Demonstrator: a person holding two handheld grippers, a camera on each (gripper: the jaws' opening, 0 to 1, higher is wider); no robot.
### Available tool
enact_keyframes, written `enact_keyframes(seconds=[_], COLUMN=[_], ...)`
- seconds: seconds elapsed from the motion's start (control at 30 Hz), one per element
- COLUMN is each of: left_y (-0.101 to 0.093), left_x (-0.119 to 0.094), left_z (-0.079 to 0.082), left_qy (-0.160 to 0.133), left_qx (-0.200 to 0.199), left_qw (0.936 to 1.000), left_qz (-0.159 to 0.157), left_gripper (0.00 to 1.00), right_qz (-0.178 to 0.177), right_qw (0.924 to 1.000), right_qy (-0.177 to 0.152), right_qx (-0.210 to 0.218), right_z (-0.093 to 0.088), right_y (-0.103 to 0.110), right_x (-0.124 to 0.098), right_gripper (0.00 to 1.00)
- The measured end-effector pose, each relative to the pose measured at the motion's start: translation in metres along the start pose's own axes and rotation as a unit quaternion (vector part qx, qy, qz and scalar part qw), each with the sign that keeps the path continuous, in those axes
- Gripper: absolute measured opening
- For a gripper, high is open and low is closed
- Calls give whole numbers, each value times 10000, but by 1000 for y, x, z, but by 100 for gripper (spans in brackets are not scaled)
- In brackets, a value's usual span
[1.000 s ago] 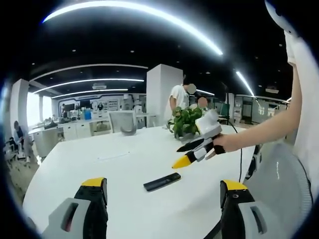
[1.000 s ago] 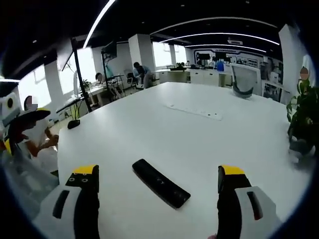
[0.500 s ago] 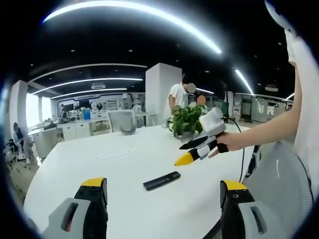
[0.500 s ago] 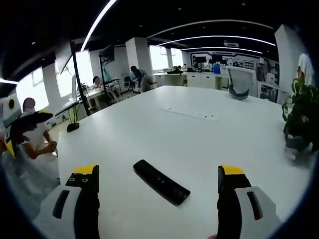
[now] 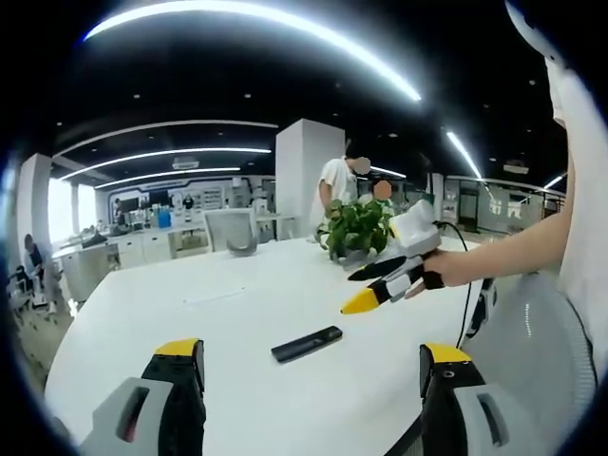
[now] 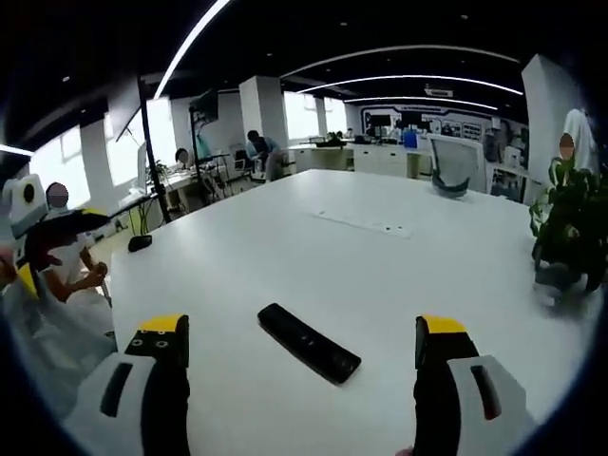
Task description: Press the specified remote control buttons in sequence, fully releasing each button before pressing the next.
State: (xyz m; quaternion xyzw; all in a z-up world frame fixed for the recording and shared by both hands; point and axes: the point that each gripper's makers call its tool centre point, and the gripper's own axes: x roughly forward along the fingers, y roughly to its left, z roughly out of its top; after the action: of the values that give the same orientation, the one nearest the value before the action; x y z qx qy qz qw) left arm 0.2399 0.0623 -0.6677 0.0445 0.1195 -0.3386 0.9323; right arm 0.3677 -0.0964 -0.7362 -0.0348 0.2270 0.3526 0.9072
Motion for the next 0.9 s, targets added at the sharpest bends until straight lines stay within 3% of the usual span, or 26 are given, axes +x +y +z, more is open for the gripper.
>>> enact_keyframes(seconds=[0.9], left_y=[3], left_x=[-2], left_z=[-1], left_qy=[46], left_qx=[-7], left_qw=[10000], left_qz=[66], left_gripper=[98], right_qz=[-224], right_qw=[9993], right_qy=[-284], right_qx=[51], right_z=[11], right_y=[10], right_x=[-26], right_gripper=[100])
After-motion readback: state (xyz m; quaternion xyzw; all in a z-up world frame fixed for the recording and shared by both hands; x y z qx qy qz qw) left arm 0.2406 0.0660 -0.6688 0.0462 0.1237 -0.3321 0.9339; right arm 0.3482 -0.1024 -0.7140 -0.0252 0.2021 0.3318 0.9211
